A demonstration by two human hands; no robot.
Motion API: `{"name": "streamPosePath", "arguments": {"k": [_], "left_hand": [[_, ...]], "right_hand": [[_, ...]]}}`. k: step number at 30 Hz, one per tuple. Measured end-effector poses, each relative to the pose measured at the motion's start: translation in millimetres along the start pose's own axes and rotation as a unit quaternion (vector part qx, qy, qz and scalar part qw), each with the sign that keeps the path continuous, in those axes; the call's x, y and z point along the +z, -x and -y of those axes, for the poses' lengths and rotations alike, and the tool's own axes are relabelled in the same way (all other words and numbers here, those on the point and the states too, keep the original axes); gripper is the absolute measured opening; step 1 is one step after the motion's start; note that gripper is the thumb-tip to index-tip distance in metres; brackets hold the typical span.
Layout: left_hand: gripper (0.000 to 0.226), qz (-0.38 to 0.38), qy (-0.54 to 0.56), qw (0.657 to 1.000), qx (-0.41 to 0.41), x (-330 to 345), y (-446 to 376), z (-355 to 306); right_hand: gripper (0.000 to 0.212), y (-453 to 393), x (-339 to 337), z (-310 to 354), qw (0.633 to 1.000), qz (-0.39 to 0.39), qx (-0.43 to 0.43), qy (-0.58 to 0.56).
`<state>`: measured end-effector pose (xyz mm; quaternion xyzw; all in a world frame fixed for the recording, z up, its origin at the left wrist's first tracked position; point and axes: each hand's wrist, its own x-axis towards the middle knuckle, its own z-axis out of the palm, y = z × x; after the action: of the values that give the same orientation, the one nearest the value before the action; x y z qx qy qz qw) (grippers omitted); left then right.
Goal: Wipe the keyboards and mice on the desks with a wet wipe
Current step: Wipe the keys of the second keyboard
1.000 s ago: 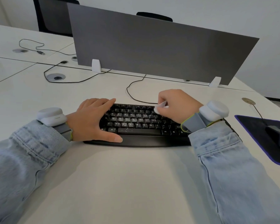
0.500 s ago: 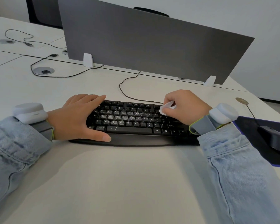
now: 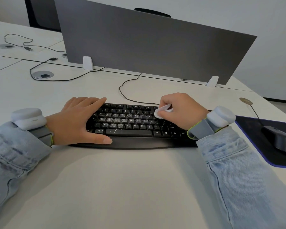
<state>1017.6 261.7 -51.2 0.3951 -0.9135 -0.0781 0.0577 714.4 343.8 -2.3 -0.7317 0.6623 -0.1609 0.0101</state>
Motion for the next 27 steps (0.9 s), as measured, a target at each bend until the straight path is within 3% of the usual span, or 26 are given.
{"name": "streamPosePath", "arguments": {"k": [7,12,16,19,23,27], "left_hand": [[0.131,-0.012,-0.058,0.998,-0.006,2.6,-5.4,-26.8],[0.134,0.014,-0.075,0.997,-0.007,-5.5,-18.8,-50.7],[0.134,0.031,-0.083,0.996,0.010,-3.5,-29.2,-65.8],[0.133,0.018,-0.097,0.995,0.015,2.9,-29.0,-63.6],[0.133,-0.001,-0.088,0.996,0.006,4.8,-22.7,-52.4],[0.133,-0.002,-0.082,0.996,-0.015,4.1,-19.6,-44.9]], "right_hand": [[0.010,0.1,3.0,4.8,1.000,0.011,-0.008,0.024],[0.010,1.5,2.0,5.4,1.000,-0.008,0.000,0.011],[0.014,5.1,0.8,6.7,0.999,0.048,-0.009,0.006],[0.014,6.5,-6.0,-1.0,0.997,0.065,0.012,0.027],[0.015,2.9,-6.0,-1.6,0.999,-0.005,0.020,0.046],[0.014,4.8,1.8,10.6,0.999,0.046,-0.016,-0.002]]}}
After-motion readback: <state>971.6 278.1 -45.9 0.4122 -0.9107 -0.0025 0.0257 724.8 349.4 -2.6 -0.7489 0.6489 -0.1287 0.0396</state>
